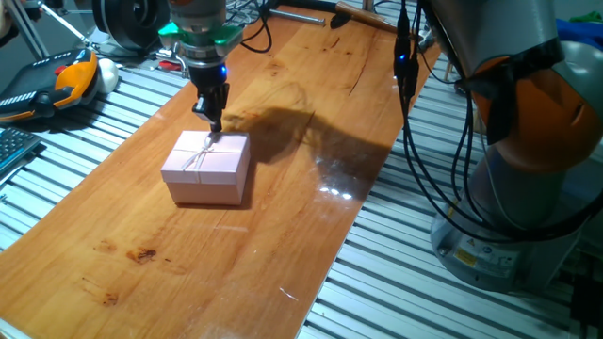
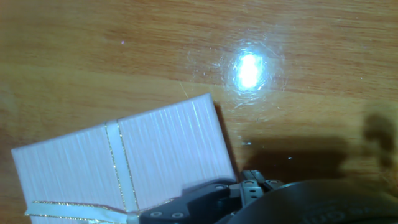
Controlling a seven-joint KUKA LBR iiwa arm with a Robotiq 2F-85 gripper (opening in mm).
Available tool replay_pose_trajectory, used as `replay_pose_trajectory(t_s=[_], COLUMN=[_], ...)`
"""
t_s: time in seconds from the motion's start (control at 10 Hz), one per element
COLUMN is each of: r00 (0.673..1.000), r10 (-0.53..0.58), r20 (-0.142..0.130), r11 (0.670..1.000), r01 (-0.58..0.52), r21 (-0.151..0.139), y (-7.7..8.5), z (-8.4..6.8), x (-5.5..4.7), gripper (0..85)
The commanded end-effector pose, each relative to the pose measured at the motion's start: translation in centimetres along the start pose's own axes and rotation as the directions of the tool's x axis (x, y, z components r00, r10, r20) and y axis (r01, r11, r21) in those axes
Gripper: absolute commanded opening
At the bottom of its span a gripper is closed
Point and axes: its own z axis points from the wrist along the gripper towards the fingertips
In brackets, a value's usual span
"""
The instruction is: Slide the outer casing onto the gift box
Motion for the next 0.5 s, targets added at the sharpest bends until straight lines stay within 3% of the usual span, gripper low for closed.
replay_pose_trajectory(t_s=[0.0, 0.4], r00=[1.000, 1.000], r10=[0.002, -0.001], r20=[0.000, 0.018], r11=[1.000, 1.000], r01=[-0.002, 0.001], r21=[0.000, 0.027], y=[0.00, -0.42], z=[-0.02, 0.67], x=[0.01, -0.72], gripper=[0.0, 0.0])
